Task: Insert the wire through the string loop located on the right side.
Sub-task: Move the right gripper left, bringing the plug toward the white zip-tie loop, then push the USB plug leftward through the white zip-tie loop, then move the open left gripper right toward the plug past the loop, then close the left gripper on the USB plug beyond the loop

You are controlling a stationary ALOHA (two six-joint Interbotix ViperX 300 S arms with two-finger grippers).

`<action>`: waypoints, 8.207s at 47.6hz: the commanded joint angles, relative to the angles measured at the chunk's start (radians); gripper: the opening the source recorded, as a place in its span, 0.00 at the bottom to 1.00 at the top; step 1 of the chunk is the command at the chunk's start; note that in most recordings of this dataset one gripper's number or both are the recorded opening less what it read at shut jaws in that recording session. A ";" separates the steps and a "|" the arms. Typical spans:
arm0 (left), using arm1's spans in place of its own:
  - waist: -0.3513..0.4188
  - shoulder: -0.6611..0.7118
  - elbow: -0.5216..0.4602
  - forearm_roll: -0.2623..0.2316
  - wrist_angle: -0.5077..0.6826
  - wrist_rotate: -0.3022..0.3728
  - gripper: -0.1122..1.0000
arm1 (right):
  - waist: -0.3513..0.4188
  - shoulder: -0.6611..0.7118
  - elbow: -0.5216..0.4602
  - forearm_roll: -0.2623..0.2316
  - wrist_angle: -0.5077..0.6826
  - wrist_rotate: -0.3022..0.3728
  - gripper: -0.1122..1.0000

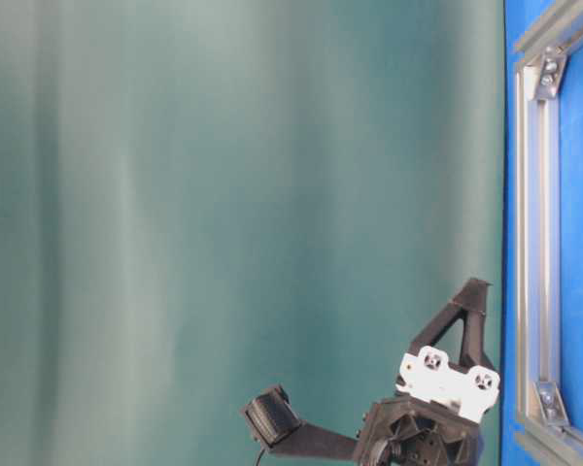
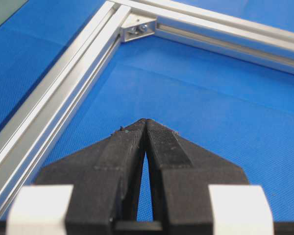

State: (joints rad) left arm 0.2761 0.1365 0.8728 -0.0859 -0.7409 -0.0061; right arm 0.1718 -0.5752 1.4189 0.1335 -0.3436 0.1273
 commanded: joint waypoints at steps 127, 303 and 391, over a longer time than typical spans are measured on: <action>-0.002 -0.032 -0.011 0.003 -0.011 -0.003 0.10 | -0.002 0.394 -0.207 0.000 -0.241 -0.002 0.07; -0.374 0.273 -0.494 0.003 0.296 -0.008 0.91 | -0.002 0.394 -0.206 0.000 -0.236 -0.002 0.07; -0.370 0.290 -0.515 0.003 0.316 0.008 0.66 | -0.002 0.396 -0.206 -0.002 -0.236 -0.003 0.07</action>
State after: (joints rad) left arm -0.0982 0.4403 0.3881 -0.0859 -0.4310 -0.0031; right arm 0.1718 -0.1733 1.2257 0.1335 -0.5737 0.1273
